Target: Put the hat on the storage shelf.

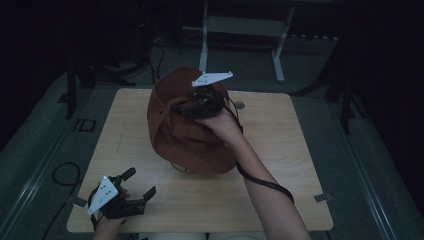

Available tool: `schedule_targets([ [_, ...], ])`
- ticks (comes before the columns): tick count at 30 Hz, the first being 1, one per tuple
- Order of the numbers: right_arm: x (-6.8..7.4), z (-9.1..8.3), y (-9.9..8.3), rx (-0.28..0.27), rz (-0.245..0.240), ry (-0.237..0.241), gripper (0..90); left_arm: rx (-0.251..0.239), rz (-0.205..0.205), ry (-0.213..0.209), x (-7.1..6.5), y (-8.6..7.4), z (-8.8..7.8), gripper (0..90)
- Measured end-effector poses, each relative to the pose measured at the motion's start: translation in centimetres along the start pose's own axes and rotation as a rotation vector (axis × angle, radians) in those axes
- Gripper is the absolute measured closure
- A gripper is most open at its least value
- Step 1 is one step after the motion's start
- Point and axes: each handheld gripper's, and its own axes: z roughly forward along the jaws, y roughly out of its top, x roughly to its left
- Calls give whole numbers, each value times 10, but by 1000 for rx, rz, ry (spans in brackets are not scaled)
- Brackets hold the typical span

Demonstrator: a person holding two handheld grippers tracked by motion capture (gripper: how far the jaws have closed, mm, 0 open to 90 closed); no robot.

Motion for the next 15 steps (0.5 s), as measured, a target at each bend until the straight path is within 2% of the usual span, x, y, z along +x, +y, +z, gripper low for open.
schedule_targets([
  [2,3,-4,0,-17,-12,-13,231,0,-2,3,0,0,0,54],
  [6,2,-11,-3,-45,3,4,180,3,4,12,1,-1,-1,54],
  [8,1,-15,-7,-54,1,-4,138,4,3,16,2,-1,-1,54],
  [10,0,-18,-11,-42,-16,-9,138,4,7,24,2,-2,-1,54],
  [13,-4,-25,-19,-75,-8,25,136,12,9,32,3,-3,0,54],
  [15,-5,-30,-23,-84,-19,7,137,19,10,34,4,-4,0,54],
])
